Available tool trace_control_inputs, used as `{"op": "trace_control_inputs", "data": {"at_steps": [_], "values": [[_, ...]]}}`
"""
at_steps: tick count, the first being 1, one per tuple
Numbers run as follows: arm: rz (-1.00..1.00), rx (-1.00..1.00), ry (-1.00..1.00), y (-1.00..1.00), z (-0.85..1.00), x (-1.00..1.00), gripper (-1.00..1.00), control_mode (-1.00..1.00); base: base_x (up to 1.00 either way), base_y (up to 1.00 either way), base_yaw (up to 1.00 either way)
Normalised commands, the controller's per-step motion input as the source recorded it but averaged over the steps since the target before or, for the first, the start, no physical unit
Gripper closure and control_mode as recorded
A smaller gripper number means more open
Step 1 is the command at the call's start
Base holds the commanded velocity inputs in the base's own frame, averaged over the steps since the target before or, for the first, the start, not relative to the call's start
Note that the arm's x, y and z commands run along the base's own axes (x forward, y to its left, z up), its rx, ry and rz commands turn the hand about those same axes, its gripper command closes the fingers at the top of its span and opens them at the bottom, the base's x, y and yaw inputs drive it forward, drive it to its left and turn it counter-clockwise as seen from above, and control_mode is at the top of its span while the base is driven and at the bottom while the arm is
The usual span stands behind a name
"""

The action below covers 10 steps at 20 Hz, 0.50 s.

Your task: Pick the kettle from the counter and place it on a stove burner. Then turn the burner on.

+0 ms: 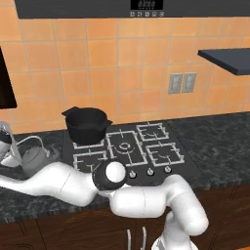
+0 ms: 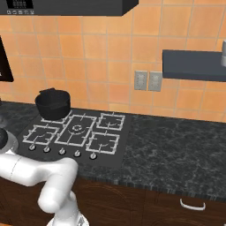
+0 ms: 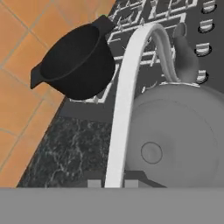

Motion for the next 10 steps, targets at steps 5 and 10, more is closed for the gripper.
{"op": "trace_control_inputs", "data": {"at_steps": [5,10], "values": [[-0.6,0.03,0.0,-0.8,0.07,-0.03,1.0,-1.0,0.0,0.0,0.0],[-0.54,0.0,0.0,-0.96,-0.02,-0.01,1.0,-1.0,0.0,0.0,0.0]]}}
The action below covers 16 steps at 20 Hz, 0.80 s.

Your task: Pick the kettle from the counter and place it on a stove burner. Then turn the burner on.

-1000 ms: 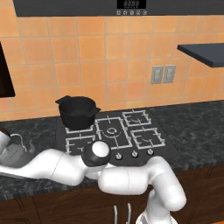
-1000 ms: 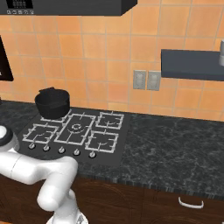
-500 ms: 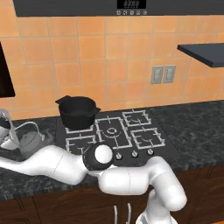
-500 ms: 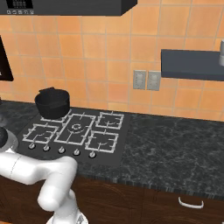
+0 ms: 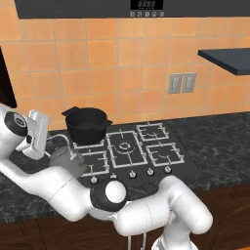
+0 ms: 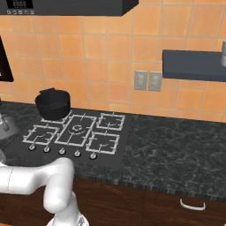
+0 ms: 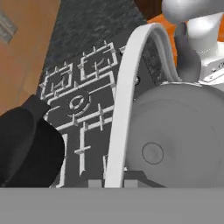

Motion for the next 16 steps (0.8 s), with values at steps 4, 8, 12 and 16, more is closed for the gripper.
{"op": "trace_control_inputs", "data": {"at_steps": [4,8,12,16], "values": [[-0.45,0.08,0.0,-0.97,0.1,-0.27,1.0,-1.0,0.0,0.0,0.0],[-0.3,0.1,-0.07,-0.78,0.23,-0.48,1.0,-1.0,0.0,0.0,0.0],[-0.06,0.12,-0.24,-0.51,0.38,-0.41,1.0,-1.0,0.0,0.0,0.0],[0.0,0.1,-0.32,-0.43,0.16,-0.31,1.0,-1.0,0.0,0.0,0.0]]}}
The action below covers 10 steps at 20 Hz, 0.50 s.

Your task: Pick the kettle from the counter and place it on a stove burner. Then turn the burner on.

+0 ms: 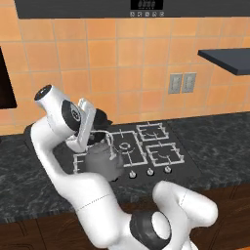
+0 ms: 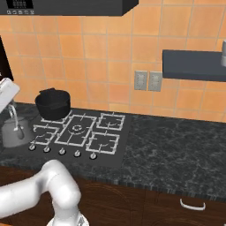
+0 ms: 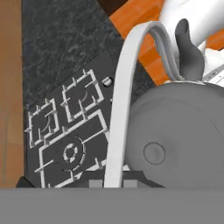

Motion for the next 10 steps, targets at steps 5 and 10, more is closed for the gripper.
{"op": "trace_control_inputs", "data": {"at_steps": [5,10], "values": [[0.01,0.17,-0.3,-0.21,0.02,-0.04,1.0,-1.0,0.0,0.0,0.0],[-0.04,0.21,-0.25,0.01,0.0,0.12,1.0,-1.0,0.0,0.0,0.0]]}}
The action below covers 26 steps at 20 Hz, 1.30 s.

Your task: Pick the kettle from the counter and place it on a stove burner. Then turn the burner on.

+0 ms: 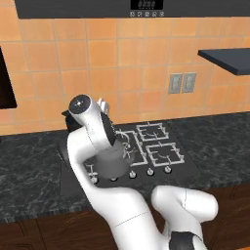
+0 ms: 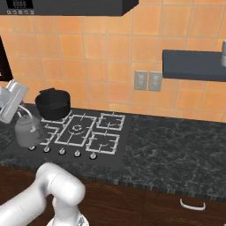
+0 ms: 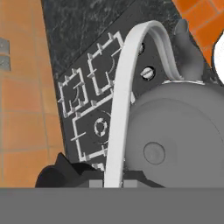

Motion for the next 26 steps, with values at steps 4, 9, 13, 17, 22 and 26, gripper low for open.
{"op": "trace_control_inputs", "data": {"at_steps": [4,9,13,17,22,26], "values": [[-0.17,0.19,-0.19,0.3,0.0,0.27,1.0,-1.0,0.0,0.0,0.0],[-0.21,0.14,-0.13,0.43,0.0,0.15,1.0,-1.0,0.0,0.0,0.0],[-0.27,0.12,-0.01,0.49,0.0,0.0,1.0,-1.0,0.0,0.0,0.0],[-0.29,0.13,0.0,0.53,0.0,0.04,1.0,-1.0,0.0,0.0,0.0],[-0.27,0.16,-0.04,0.63,-0.13,0.2,1.0,-1.0,0.0,0.0,0.0],[-0.24,0.16,-0.06,0.68,-0.21,0.23,1.0,-1.0,0.0,0.0,0.0]]}}
